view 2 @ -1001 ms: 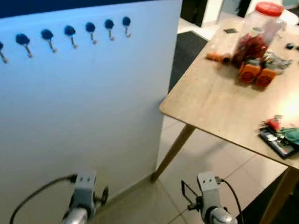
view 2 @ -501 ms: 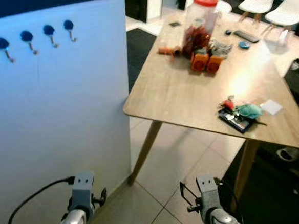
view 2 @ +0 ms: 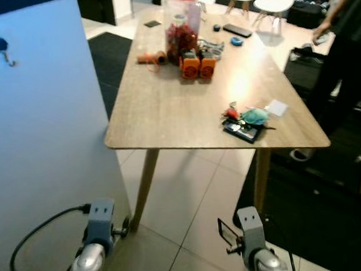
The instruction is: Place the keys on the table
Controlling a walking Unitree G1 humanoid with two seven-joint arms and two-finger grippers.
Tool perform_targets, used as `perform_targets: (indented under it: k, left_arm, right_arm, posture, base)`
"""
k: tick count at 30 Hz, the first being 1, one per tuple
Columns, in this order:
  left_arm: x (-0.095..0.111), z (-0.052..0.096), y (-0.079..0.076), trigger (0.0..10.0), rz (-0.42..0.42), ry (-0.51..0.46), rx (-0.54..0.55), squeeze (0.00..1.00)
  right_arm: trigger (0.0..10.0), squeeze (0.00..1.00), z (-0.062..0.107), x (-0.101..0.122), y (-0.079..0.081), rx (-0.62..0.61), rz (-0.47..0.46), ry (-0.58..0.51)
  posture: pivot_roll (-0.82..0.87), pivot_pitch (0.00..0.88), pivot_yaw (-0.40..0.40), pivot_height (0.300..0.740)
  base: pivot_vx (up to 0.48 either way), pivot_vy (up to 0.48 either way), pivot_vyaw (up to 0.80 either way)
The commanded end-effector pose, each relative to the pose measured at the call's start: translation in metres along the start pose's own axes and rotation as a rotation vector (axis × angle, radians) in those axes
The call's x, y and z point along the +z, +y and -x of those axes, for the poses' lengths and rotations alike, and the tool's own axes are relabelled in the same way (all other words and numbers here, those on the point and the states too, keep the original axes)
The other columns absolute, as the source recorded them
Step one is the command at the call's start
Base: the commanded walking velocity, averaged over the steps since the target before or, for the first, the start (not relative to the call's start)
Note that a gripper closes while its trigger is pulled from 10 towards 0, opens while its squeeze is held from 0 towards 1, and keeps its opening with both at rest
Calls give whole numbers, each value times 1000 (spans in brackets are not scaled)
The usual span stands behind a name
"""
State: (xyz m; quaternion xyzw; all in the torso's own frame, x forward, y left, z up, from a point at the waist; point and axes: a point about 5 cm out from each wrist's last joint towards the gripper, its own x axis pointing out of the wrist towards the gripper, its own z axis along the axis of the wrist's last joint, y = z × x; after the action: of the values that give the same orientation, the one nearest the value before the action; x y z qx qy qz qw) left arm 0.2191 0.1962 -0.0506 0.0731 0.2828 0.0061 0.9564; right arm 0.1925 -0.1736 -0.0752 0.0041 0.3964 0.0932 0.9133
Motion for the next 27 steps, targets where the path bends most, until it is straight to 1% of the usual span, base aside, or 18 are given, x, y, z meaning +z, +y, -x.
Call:
perform_targets:
  k: [1, 13, 27]
  left_arm:
    - [-2, 0, -3, 10000, 3, 8, -11, 0]
    - [2, 0, -4, 10000, 15, -12, -23, 0]
    - [4, -1, -7, 10000, 22, -19, -38, 0]
  right_arm:
    - [10000, 0, 0, 3, -1, 7, 12, -14]
    - [10000, 0, 0, 1, 2, 17, 15, -3]
    - [10000, 0, -1, 2, 1, 20, 18, -4]
  posture:
    - [92, 8, -80, 740]
    - [96, 11, -82, 740]
    - [92, 9, -82, 740]
  base:
    - [0, 0, 0]
    - [0, 0, 0]
    - [0, -337, 0]
